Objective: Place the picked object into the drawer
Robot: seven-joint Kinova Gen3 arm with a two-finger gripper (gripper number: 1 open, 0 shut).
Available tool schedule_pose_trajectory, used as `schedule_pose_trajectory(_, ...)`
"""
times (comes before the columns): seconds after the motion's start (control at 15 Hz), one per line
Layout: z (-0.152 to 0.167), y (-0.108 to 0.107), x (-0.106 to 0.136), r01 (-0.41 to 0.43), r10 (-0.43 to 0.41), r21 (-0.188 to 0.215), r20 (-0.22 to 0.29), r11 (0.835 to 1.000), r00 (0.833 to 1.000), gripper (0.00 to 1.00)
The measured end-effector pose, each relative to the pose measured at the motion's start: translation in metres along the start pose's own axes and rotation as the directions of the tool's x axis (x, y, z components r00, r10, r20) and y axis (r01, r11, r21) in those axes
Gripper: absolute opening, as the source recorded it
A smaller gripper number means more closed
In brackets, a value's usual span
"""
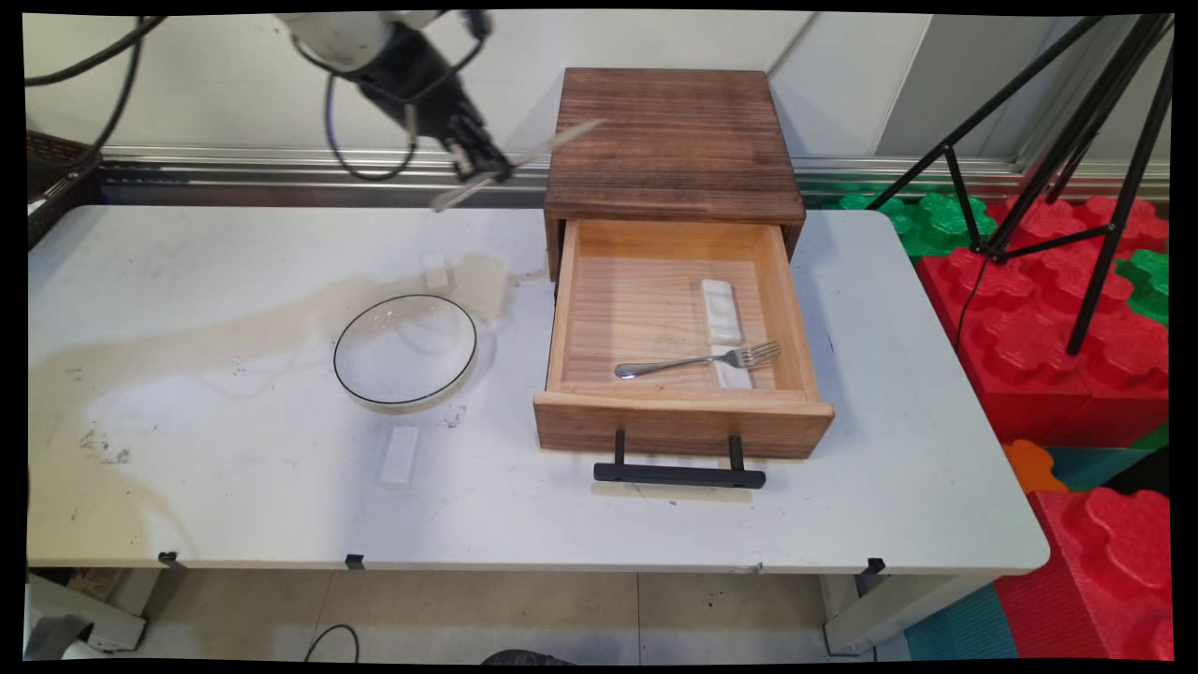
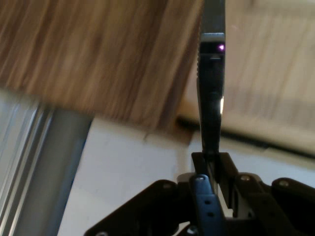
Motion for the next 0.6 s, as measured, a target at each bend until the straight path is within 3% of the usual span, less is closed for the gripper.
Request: schedule_pose_trajectory(0.6,0.049,0.043,0.091,-0.085,0.073,-0.13,-0.097,0.988,0.993,0.0)
